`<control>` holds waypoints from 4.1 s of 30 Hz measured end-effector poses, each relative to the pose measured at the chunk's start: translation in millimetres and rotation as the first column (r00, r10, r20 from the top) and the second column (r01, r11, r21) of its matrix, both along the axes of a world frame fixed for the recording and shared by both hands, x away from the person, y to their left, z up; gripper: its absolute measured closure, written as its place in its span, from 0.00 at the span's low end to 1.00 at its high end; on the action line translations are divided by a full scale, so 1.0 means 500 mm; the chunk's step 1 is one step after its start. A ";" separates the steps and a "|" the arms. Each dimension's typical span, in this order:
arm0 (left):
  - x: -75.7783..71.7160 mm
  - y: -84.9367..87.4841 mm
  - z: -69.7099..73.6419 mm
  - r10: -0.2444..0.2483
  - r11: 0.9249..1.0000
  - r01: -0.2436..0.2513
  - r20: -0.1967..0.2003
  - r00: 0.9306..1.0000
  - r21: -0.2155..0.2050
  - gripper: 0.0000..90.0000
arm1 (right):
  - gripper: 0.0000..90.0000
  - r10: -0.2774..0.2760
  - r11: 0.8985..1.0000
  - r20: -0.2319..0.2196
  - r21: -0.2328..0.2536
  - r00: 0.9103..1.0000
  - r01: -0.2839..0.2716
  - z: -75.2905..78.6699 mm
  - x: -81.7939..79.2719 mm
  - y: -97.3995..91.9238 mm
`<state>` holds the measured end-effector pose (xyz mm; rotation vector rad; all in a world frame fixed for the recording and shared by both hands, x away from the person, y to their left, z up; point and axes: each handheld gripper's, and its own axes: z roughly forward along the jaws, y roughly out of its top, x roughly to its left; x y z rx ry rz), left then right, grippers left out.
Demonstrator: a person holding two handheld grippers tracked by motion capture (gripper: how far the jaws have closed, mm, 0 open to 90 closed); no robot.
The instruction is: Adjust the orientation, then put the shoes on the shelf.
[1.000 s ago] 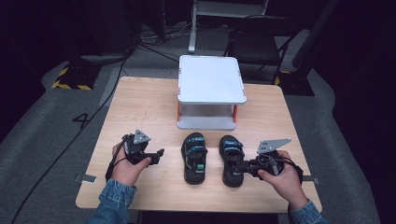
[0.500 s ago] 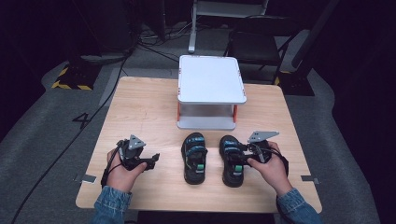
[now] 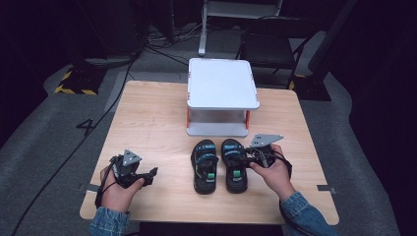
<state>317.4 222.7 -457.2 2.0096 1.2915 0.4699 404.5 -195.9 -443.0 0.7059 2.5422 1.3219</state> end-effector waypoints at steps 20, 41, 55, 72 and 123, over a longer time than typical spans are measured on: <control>0.032 -0.002 0.019 -0.016 1.000 0.016 0.019 1.000 -0.018 0.29 | 0.44 -0.073 0.994 -0.023 0.079 0.997 0.075 -0.012 -0.020 -0.003; 0.040 0.007 0.017 -0.037 0.997 0.042 0.070 0.997 -0.072 0.24 | 0.39 -0.235 0.972 -0.037 0.003 0.971 0.236 0.073 -0.115 0.000; 0.005 -0.006 0.003 -0.051 0.991 0.064 0.109 0.993 -0.117 0.24 | 0.52 -0.289 0.952 -0.031 -0.118 0.957 0.284 0.066 -0.134 0.077; -0.019 0.001 -0.006 -0.057 0.993 0.065 0.083 0.995 -0.102 0.25 | 0.43 -0.273 0.962 -0.197 -0.084 0.942 0.261 0.019 -0.108 0.123; -0.014 -0.006 -0.022 -0.085 0.992 0.091 0.069 0.994 -0.085 0.26 | 0.62 -0.386 0.912 -0.102 -0.195 0.917 0.362 -0.034 -0.107 0.179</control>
